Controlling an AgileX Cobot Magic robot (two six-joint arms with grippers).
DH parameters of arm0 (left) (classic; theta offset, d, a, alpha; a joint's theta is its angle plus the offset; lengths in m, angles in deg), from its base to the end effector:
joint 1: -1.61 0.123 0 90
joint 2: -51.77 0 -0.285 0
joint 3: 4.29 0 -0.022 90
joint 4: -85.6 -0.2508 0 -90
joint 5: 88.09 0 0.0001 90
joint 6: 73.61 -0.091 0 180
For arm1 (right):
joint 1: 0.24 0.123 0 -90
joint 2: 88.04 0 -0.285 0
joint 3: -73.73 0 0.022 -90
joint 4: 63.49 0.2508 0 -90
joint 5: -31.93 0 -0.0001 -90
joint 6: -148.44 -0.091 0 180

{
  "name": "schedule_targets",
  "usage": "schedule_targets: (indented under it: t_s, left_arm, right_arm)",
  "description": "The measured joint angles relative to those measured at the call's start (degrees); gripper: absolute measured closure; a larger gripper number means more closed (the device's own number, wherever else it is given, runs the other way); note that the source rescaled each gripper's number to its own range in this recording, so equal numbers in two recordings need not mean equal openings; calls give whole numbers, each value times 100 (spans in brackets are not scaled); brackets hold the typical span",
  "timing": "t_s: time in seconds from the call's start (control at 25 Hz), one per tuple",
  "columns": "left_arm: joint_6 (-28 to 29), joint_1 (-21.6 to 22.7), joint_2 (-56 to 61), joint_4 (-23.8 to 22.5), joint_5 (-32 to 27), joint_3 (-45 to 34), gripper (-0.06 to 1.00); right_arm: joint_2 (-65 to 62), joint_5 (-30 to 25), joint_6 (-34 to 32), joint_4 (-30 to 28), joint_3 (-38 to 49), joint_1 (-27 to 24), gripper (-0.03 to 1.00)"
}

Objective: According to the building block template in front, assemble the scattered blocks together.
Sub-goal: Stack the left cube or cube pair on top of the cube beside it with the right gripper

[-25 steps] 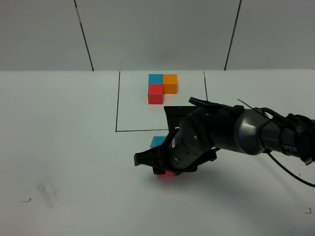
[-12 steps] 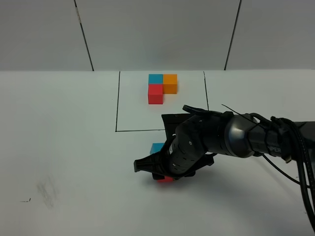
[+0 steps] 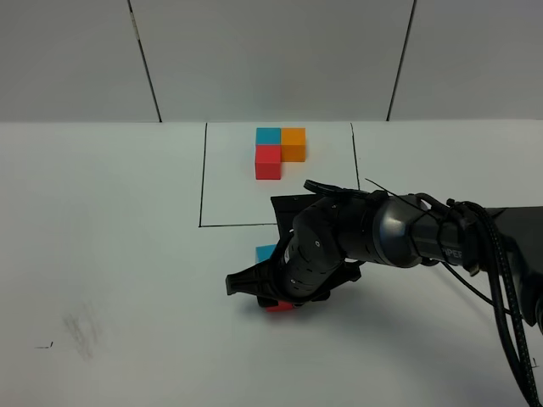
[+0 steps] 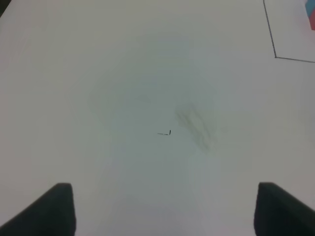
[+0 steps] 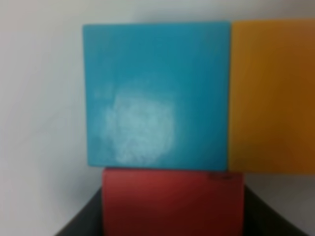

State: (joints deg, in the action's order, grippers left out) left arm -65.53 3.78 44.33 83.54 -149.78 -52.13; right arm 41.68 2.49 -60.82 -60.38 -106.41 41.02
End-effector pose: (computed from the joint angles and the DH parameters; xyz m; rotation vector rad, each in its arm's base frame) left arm -0.0081 0.0026 0.2795 -0.1847 2.0327 -0.0216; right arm 0.3156 0.2801 0.1144 -0.2372 2.8328 0.3449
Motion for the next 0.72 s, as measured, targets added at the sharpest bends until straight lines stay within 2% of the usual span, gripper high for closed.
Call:
schedule_targets:
  t_s: [0.72]
  left_arm:
    - [0,0,0,-7,0,0,-5]
  right_arm:
    - [215,12,79,-13,-130,0,77]
